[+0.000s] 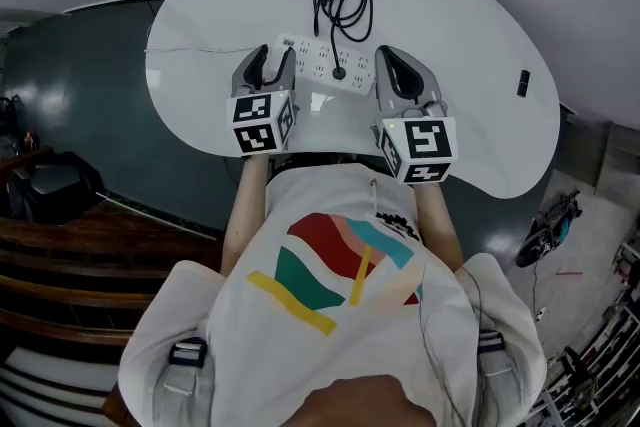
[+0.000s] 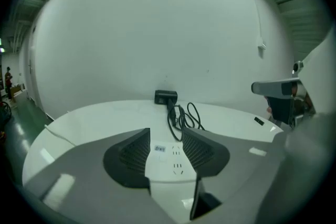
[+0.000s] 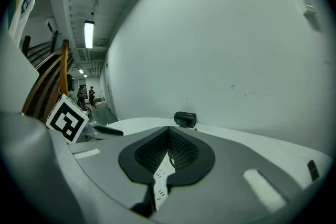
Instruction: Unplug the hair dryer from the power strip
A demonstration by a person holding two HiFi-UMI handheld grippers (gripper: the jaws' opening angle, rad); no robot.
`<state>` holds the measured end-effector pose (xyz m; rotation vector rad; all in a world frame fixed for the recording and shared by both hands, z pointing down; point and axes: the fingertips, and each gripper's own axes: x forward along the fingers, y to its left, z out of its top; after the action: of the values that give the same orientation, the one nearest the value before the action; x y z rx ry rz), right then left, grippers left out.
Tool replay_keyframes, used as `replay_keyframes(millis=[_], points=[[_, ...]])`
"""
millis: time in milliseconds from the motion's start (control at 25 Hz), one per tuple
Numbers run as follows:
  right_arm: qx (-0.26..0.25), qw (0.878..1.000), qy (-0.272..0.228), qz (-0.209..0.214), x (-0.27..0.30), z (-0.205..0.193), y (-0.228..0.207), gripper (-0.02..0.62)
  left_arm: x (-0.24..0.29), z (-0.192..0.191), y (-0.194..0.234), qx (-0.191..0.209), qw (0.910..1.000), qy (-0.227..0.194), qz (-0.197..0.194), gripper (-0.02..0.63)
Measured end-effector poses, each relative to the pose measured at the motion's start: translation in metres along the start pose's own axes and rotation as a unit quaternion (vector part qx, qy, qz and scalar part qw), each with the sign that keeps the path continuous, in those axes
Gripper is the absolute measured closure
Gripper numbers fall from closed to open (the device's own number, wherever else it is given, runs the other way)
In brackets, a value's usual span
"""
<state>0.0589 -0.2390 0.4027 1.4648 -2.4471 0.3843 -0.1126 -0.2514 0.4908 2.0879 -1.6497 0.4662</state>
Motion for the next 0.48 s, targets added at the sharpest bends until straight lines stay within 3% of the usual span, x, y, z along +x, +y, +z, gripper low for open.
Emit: replay_keyframes(millis=[280, 400, 480], points=[[-0.007, 1.000, 0.026, 0.012, 0.005, -0.013, 0.012, 0.581, 0.021, -0.046, -0.004, 0.028, 0.9948, 0.095, -0.022, 0.411], [-0.015, 0.999, 0.036, 0.020, 0.005, -0.018, 0.018, 0.581, 0.026, -0.052, 0.001, 0.044, 0.9934, 0.106, -0.007, 0.465], [-0.019, 0.999, 0.039, 0.026, 0.005, -0.020, 0.021, 0.581, 0.030, -0.052, 0.003, 0.051, 0.9926, 0.110, -0.006, 0.465]])
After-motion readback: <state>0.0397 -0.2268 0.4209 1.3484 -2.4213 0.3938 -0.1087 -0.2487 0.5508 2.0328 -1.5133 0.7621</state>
